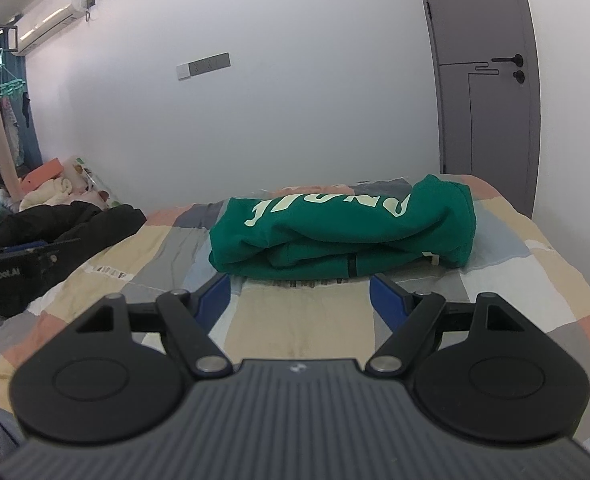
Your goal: Fold large clothes
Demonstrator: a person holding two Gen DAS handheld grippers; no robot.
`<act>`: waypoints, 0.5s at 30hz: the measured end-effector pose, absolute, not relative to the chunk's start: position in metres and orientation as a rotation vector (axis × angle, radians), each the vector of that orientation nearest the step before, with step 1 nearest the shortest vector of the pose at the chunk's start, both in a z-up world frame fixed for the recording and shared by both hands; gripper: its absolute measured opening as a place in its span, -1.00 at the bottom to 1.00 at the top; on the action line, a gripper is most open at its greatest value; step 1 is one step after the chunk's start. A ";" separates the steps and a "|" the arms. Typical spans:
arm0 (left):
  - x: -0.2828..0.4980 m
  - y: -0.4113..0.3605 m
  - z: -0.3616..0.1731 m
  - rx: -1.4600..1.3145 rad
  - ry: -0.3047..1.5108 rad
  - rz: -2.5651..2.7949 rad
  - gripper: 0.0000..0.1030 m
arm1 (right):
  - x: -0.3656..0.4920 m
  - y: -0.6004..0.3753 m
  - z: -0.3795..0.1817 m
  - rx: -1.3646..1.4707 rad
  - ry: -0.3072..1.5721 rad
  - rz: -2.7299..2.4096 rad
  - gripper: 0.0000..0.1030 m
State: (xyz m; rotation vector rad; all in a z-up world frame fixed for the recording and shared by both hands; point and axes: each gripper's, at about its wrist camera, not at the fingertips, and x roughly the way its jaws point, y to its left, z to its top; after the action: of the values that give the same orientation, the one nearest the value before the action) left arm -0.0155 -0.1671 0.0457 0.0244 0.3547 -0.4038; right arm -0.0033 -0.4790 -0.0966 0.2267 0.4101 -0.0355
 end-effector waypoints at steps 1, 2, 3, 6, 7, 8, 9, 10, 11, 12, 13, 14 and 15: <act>-0.016 -0.167 0.046 0.026 0.354 -0.401 0.77 | -0.003 -0.479 -0.097 0.224 0.413 -0.035 0.53; -0.015 -0.167 0.045 0.027 0.353 -0.401 0.84 | -0.003 -0.479 -0.097 0.226 0.413 -0.033 0.53; -0.015 -0.167 0.045 0.026 0.353 -0.402 0.87 | -0.003 -0.479 -0.097 0.228 0.414 -0.032 0.53; -0.016 -0.166 0.045 0.011 0.354 -0.408 0.99 | -0.002 -0.480 -0.098 0.233 0.414 -0.037 0.53; -0.016 -0.166 0.045 0.008 0.354 -0.407 1.00 | -0.001 -0.480 -0.097 0.228 0.415 -0.037 0.53; -0.016 -0.165 0.046 0.010 0.355 -0.405 1.00 | 0.000 -0.479 -0.097 0.220 0.415 -0.033 0.53; -0.016 -0.166 0.046 0.015 0.356 -0.403 1.00 | 0.000 -0.478 -0.097 0.213 0.414 -0.031 0.53; -0.016 -0.166 0.046 0.016 0.357 -0.400 1.00 | 0.000 -0.478 -0.096 0.212 0.413 -0.033 0.53; -0.016 -0.165 0.046 0.014 0.359 -0.399 1.00 | -0.003 -0.476 -0.096 0.212 0.411 -0.036 0.53; -0.016 -0.164 0.046 0.010 0.362 -0.397 1.00 | -0.003 -0.476 -0.096 0.211 0.410 -0.040 0.53; -0.015 -0.164 0.046 0.007 0.366 -0.395 1.00 | -0.004 -0.476 -0.096 0.210 0.407 -0.044 0.53; -0.015 -0.164 0.046 0.005 0.369 -0.394 1.00 | -0.004 -0.476 -0.095 0.210 0.404 -0.048 0.53; -0.015 -0.163 0.047 0.004 0.370 -0.392 1.00 | -0.004 -0.475 -0.095 0.211 0.403 -0.048 0.53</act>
State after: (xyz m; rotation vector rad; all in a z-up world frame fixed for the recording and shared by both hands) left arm -0.0146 -0.1632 0.0467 0.0038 0.3699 -0.3923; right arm -0.0044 -0.4755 -0.0946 0.2115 0.4029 -0.0479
